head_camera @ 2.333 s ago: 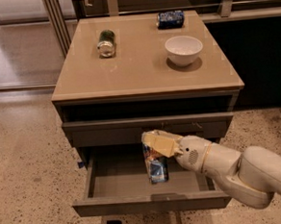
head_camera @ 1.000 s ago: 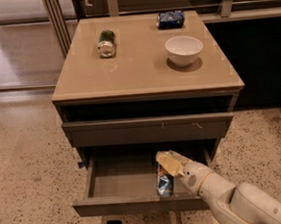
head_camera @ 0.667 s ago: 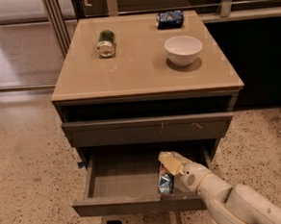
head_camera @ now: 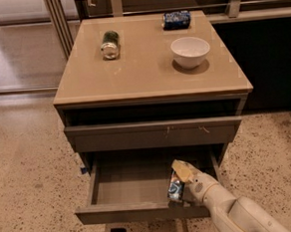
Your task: Place redbull can into middle drawer
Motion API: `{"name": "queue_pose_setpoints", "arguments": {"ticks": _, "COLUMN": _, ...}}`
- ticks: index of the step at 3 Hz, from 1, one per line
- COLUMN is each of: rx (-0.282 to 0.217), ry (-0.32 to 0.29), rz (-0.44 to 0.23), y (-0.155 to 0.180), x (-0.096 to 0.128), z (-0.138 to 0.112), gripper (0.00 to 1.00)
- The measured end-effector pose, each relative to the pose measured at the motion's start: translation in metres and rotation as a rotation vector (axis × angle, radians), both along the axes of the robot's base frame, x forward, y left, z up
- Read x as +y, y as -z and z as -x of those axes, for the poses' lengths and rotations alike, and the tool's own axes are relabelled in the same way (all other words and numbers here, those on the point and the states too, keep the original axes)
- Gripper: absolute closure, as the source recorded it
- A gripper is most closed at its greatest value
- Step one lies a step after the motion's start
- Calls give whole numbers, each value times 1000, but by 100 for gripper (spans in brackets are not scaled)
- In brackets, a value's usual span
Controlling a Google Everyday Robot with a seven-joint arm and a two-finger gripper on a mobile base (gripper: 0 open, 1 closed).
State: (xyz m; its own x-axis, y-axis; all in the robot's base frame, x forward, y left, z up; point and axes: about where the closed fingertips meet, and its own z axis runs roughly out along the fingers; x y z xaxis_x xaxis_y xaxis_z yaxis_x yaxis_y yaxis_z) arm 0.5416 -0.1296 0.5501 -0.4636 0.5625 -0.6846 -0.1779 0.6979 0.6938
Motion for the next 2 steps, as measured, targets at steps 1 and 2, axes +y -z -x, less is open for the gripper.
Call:
{"name": "queue_pose_setpoints", "arguments": {"ticks": 1, "rx": 78, "ry": 69, "rz": 17, "y": 27, "x": -13, "z": -10, "gripper": 100}}
{"name": "queue_pose_setpoints", "arguments": {"ticks": 2, "rx": 174, "ry": 144, "rz": 58, "y": 44, "x": -29, "z": -29, "gripper": 100}}
